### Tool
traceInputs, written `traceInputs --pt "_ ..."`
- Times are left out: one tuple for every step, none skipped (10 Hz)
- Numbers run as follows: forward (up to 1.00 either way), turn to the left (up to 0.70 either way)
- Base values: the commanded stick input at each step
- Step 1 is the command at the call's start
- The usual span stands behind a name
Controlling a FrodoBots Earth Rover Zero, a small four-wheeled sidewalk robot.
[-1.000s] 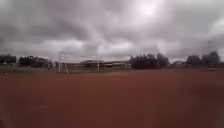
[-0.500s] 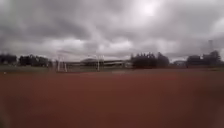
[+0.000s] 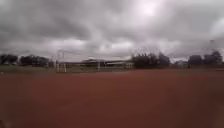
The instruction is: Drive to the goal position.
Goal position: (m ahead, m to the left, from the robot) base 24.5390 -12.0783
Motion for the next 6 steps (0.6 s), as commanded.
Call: traceInputs --pt "0.70 0.00" --pt "0.70 0.00" --pt "0.70 0.00" --pt "0.70 0.00" --pt "0.70 0.00" --pt "0.70 0.00"
